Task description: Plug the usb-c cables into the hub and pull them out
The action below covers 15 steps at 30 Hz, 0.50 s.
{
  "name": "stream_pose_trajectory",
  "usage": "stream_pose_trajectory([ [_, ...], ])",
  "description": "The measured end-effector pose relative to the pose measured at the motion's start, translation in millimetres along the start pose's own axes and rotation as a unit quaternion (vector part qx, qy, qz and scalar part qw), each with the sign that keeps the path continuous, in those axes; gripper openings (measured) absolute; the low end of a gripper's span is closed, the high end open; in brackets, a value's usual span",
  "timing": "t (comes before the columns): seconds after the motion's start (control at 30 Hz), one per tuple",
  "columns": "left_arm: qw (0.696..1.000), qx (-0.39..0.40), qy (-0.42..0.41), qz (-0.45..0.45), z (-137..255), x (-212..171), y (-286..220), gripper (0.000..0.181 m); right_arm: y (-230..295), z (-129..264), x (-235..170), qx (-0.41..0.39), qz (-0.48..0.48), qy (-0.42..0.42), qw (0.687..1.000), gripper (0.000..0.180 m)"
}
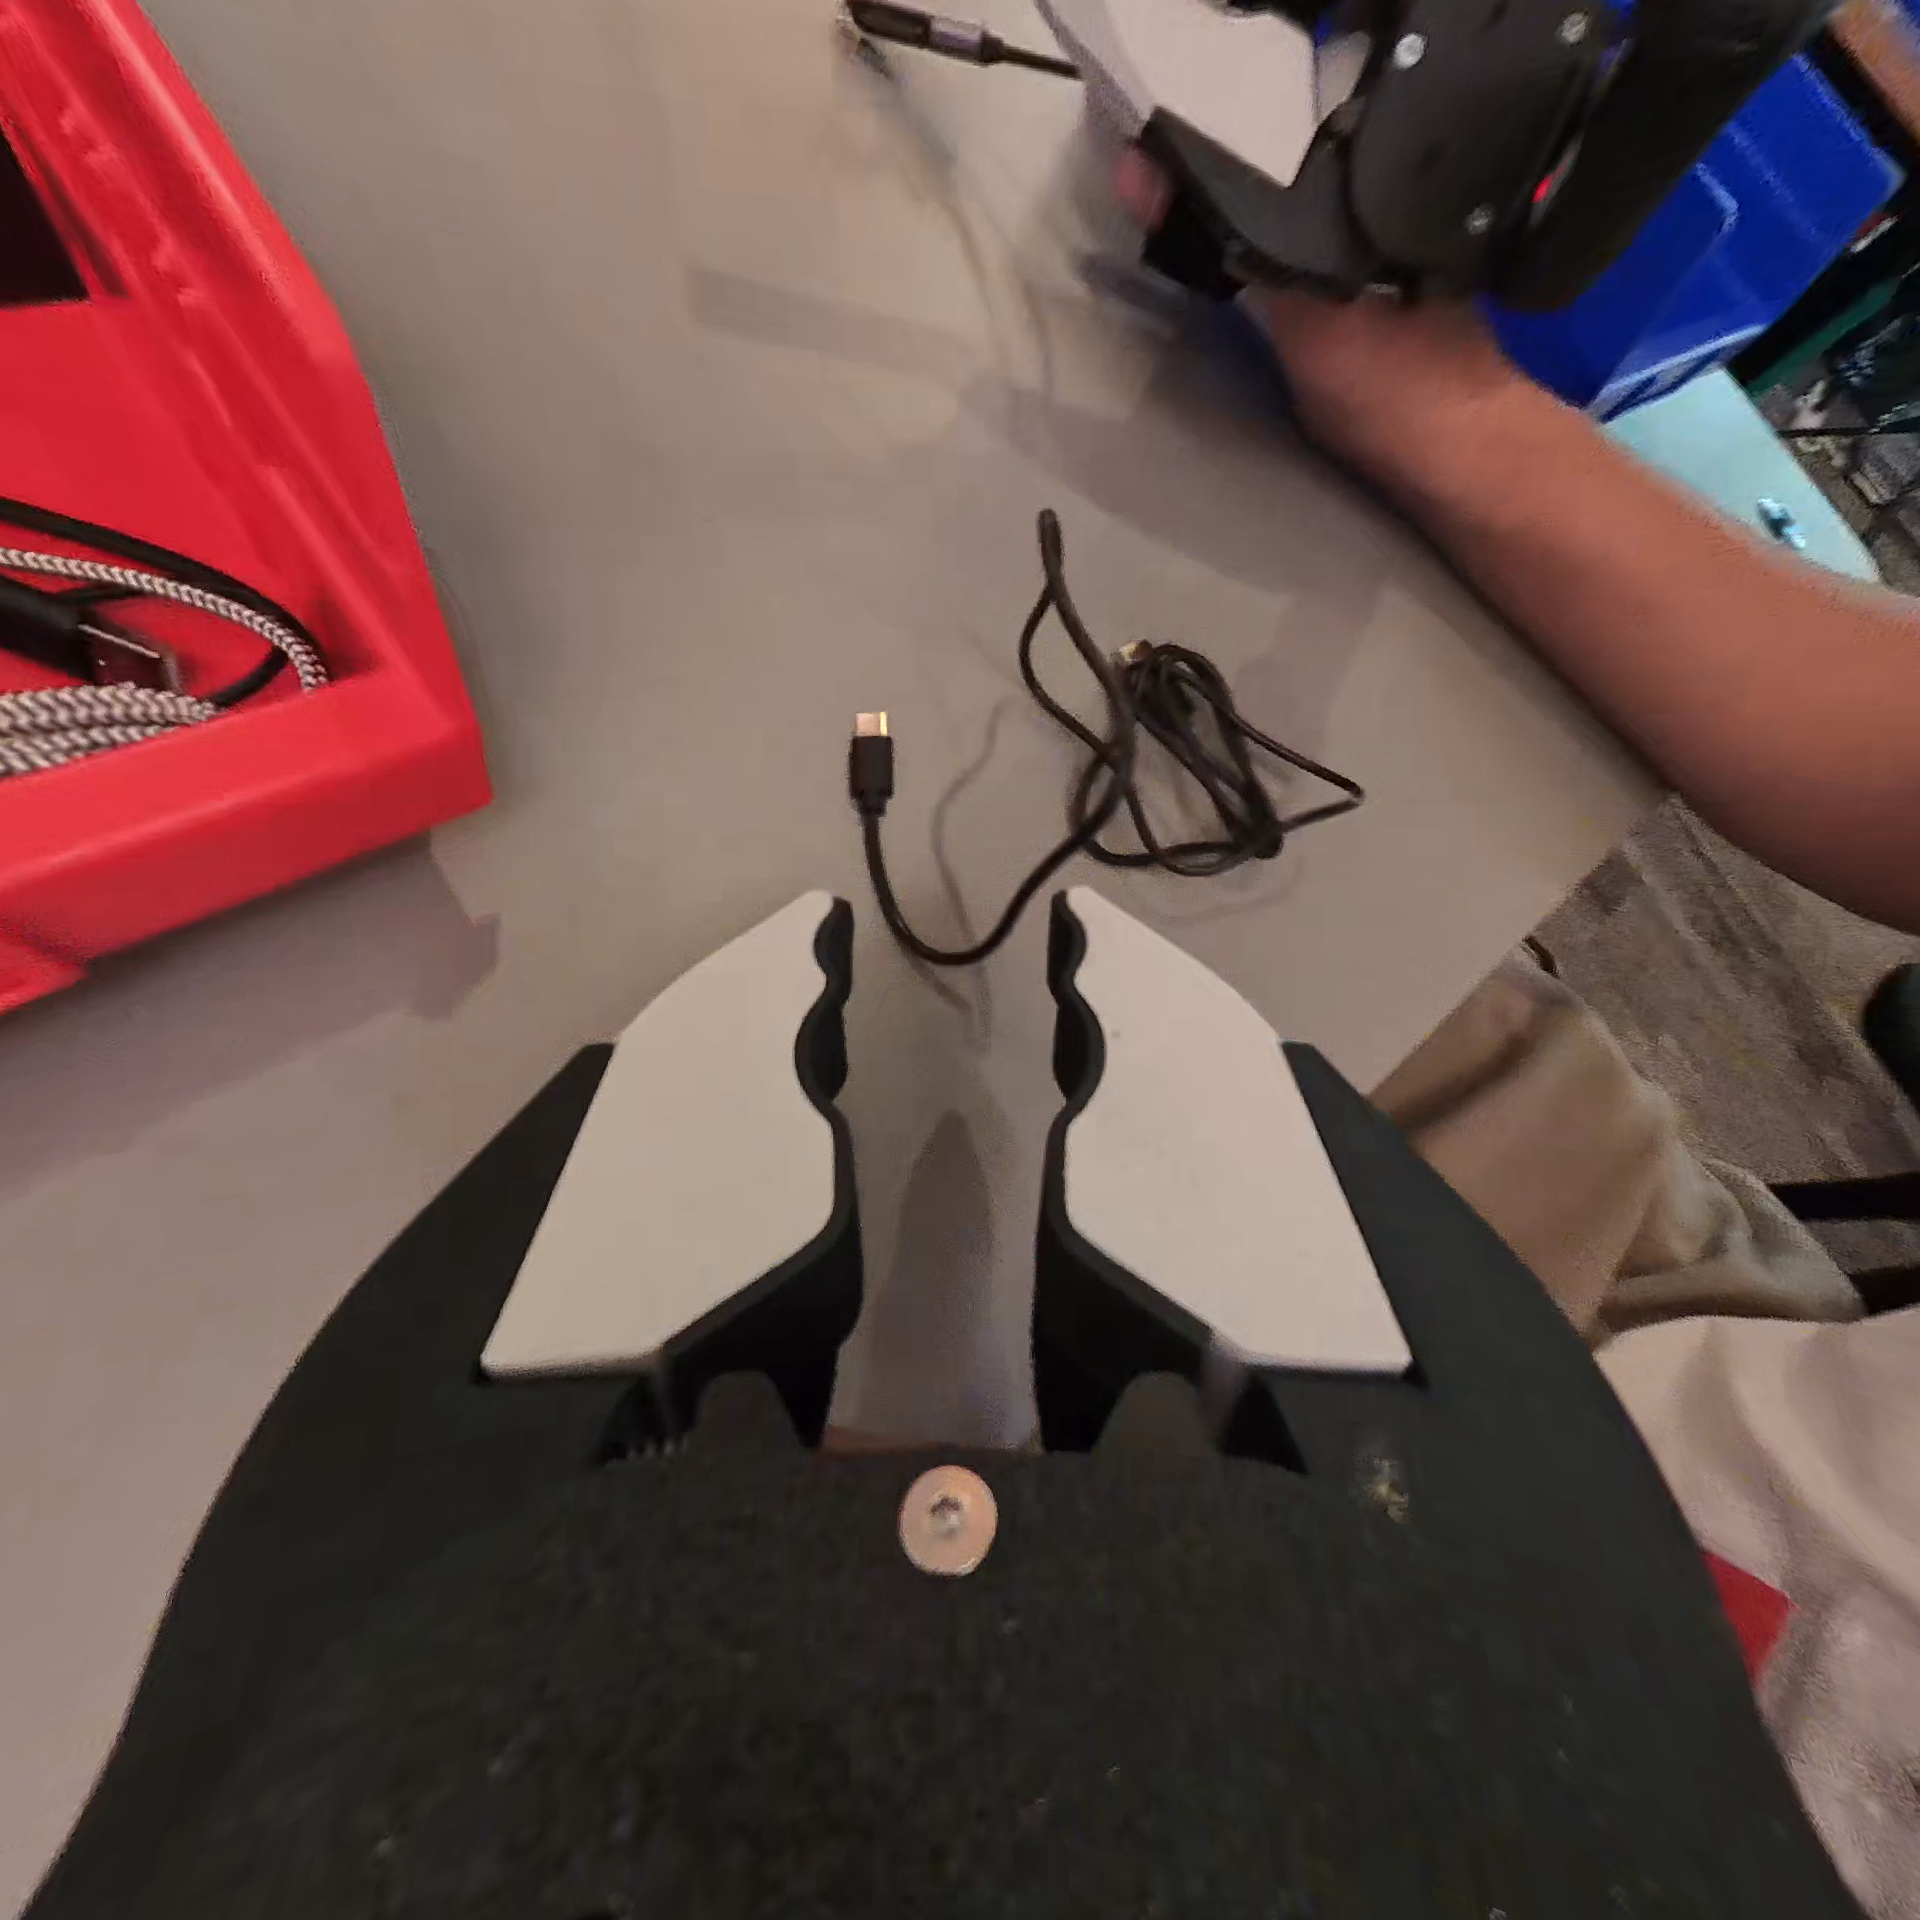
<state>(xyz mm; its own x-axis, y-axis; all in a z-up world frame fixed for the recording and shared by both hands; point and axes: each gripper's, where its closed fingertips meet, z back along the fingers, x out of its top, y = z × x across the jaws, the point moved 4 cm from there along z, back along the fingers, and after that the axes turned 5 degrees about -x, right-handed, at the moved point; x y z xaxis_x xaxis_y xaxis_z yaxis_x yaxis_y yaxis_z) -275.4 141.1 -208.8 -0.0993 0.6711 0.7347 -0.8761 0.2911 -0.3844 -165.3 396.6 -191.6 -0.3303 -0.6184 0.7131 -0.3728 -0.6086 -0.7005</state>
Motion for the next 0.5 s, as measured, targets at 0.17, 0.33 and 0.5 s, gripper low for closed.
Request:
stream_pose_trajectory([
  [0.17, 0.999, 0.021, 0.030, -0.007, -25.6, 11.1, 17.7, 0.028, -1.1, -0.2, -0.6, -0.002, -0.004, 0.001, 1.000, 0.009],
  [0.33, 0.993, 0.043, 0.098, -0.041, -56.8, -2.3, 19.8, 0.025, -0.4, -0.2, -0.5, 0.000, -0.003, 0.000, 1.000, 0.010],
  [0.5, 0.980, 0.133, 0.070, -0.132, -64.6, -9.9, 8.5, 0.006, 0.4, -0.7, -0.5, 0.003, -0.004, 0.000, 1.000, 0.009],
])
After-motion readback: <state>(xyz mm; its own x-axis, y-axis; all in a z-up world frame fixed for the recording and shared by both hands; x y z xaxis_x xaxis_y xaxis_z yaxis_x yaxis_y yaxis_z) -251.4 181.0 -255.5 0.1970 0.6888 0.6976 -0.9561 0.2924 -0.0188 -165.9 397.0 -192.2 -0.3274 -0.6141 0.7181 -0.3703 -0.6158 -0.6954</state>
